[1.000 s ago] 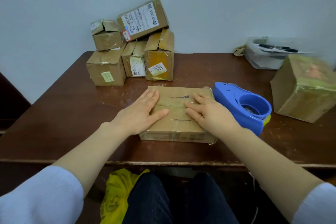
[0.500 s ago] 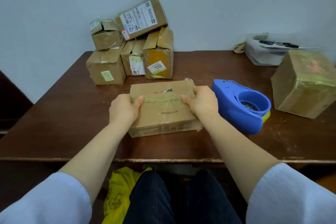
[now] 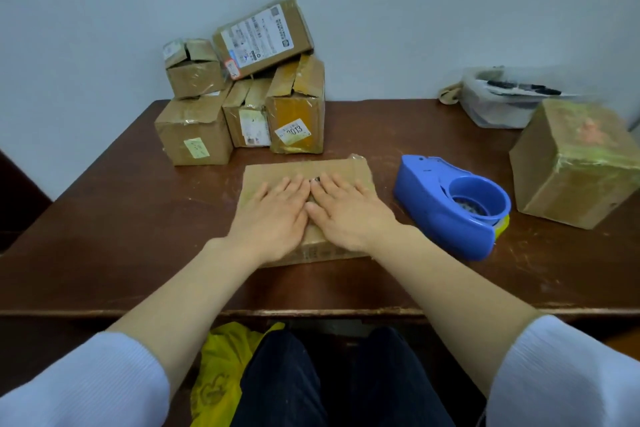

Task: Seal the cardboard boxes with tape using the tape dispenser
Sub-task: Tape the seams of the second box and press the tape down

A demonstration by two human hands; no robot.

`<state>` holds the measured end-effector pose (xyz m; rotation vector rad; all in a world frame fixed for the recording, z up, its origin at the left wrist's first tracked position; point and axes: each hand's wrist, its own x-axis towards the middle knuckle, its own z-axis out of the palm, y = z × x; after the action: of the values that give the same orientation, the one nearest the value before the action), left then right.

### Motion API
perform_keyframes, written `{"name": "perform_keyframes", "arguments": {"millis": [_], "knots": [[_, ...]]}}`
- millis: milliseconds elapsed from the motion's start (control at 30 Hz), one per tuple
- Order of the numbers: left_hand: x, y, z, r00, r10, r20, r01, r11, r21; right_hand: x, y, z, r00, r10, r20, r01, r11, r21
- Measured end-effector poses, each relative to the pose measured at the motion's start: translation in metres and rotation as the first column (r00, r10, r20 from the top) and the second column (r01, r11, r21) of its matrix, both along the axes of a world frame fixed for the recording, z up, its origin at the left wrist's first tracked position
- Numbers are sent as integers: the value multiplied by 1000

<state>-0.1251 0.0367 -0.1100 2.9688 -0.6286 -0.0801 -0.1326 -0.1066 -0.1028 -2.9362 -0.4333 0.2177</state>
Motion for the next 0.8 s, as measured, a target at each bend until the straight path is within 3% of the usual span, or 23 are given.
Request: {"name": "perform_keyframes", "arguments": {"millis": [67, 167, 333, 400, 467, 533, 633, 700, 800], "knots": [[4, 2, -3, 996, -17, -89, 23, 998, 62, 2, -3, -5, 998, 13, -55, -14, 1000, -22], [2, 15, -1, 995, 38, -95, -27, 993, 116, -1, -21, -4, 1000, -10, -26, 8, 998, -65], [-4, 19, 2, 980, 152, -128, -140, 985, 97, -7, -32, 2, 989, -109, -104, 124, 981, 149], [-1, 16, 10, 985, 151, -81, -139, 981, 133, -15, -41, 19, 982, -178, 63, 158, 956, 247], [3, 13, 18, 988, 132, -74, -122, 985, 125, -25, -62, 36, 897, -345, 275, 251, 912, 323], [9, 3, 25, 979, 36, -199, -18, 996, 88, -37, -86, 44, 813, -476, 335, 419, 878, 231], [26, -21, 32, 937, -73, -343, 106, 991, 80, -47, -108, 42, 788, -588, 182, 597, 802, 3], [42, -32, 32, 933, -64, -355, 109, 988, 108, -50, -112, 35, 799, -593, 96, 600, 796, -75], [55, -38, 27, 937, -14, -348, 70, 986, 150, -48, -123, 23, 852, -512, 109, 523, 842, -133]]}}
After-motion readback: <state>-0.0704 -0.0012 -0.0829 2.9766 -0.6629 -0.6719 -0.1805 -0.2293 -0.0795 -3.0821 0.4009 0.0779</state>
